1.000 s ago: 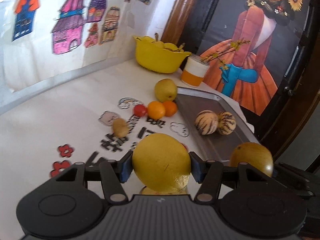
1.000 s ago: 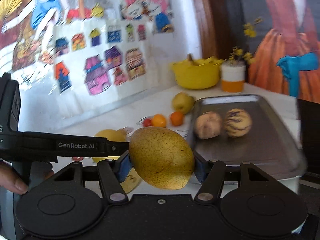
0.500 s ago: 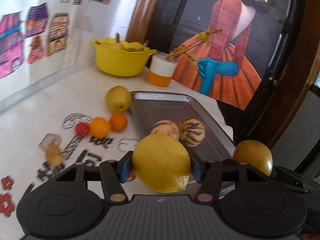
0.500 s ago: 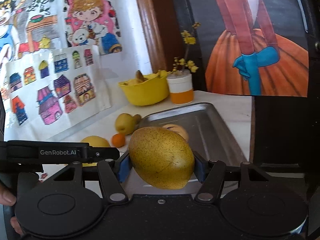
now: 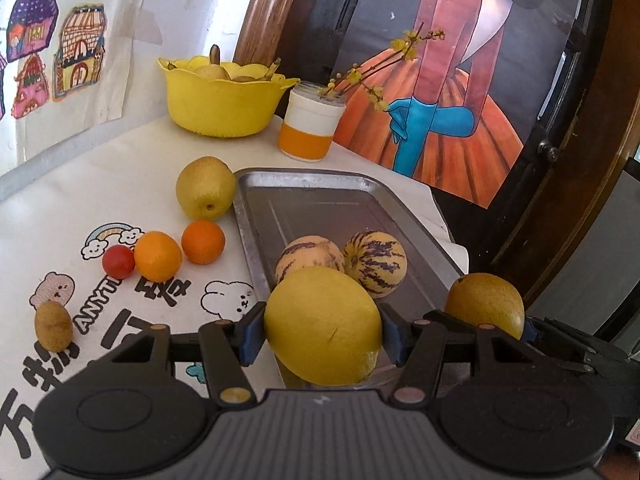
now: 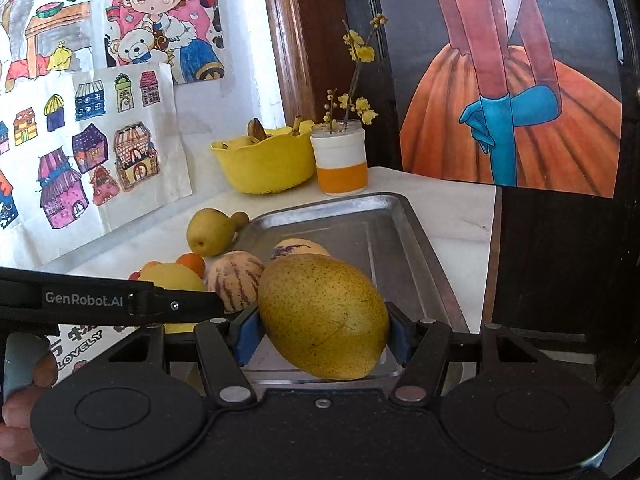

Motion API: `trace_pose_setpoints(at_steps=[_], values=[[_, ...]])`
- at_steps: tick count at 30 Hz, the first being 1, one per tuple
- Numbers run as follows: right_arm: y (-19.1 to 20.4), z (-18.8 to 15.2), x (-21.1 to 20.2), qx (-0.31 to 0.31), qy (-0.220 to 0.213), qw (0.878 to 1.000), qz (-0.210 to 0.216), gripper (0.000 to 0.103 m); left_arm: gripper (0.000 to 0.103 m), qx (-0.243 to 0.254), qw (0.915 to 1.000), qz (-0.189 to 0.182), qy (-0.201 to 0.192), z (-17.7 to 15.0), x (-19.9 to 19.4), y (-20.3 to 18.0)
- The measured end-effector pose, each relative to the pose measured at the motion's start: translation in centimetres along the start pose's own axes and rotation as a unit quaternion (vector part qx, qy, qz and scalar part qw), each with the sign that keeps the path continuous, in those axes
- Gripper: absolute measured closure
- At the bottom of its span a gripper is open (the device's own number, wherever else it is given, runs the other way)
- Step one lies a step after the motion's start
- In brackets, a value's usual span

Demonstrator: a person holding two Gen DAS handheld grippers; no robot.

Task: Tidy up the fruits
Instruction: 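Carry the lemon and speckled fruit over the tray with both tools, then open the left tool releasing the lemon while the right tool releases the speckled fruit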

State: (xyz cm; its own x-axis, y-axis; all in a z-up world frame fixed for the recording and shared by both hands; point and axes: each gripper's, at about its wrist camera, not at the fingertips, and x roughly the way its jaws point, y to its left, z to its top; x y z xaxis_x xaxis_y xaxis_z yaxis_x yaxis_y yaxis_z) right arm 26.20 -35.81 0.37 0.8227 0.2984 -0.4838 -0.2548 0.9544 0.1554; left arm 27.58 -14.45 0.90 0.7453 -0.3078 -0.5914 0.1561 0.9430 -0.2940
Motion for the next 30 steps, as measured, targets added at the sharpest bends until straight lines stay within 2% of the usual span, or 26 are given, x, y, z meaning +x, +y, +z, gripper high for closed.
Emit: trace_pose_setpoints(at_steps=[9,30], values=[[-0.6,-0.3,0.7,0.005,0.012,1.0,-0.014,0.039,0.041,0.008,0.9999,-0.005,0.007,-0.1,0.6,-0.2],[-1.1,-0.8,1.1,0.01,0.024,0.999,-0.031,0.039,0.041,0.026,0.9997,-0.001,-0.002,-0.2,0.9,-0.3]])
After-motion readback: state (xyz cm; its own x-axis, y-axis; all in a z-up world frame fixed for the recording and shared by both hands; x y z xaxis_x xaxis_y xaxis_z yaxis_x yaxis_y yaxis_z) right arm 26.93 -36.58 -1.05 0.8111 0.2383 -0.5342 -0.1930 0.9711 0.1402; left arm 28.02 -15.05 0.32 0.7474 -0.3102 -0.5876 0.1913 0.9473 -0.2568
